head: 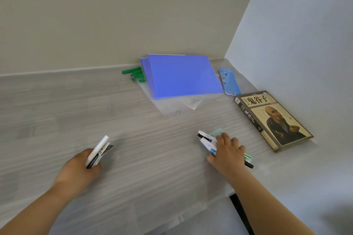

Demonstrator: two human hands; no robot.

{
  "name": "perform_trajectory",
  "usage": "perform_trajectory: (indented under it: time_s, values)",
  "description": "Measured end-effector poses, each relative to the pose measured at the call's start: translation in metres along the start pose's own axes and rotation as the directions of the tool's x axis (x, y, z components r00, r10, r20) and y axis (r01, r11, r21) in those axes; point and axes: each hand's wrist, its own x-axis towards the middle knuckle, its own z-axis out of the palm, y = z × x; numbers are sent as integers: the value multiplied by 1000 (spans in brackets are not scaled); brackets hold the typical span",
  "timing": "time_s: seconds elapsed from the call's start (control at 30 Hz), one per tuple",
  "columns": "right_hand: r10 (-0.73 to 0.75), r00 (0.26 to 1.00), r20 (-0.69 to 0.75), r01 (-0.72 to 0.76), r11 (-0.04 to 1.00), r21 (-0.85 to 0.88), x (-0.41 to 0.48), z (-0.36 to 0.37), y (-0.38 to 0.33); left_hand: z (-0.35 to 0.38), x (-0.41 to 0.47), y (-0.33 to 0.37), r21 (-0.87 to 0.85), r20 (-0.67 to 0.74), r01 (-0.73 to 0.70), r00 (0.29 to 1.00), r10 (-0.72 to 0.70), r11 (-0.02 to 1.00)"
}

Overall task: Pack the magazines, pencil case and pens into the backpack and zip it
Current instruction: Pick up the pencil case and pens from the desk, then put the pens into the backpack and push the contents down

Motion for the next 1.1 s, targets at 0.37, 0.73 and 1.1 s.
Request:
perform_trajectory:
  time_s: [0.37, 0.73, 1.1]
  values:
    - [-577, 809, -112, 580, 815, -7, 31, -95, -157, -90, -7, -42, -345, -249, 74, 954, -167, 936]
    - [-912, 361, -195, 927, 374, -28, -66, -189, -396, -264, -122, -151, -266, -542, 117, 803, -249, 957]
    - [-956, 14, -294, 994, -19, 111, -177, -254, -567, -378, -174, -223, 253, -818, 448, 572, -57, 857]
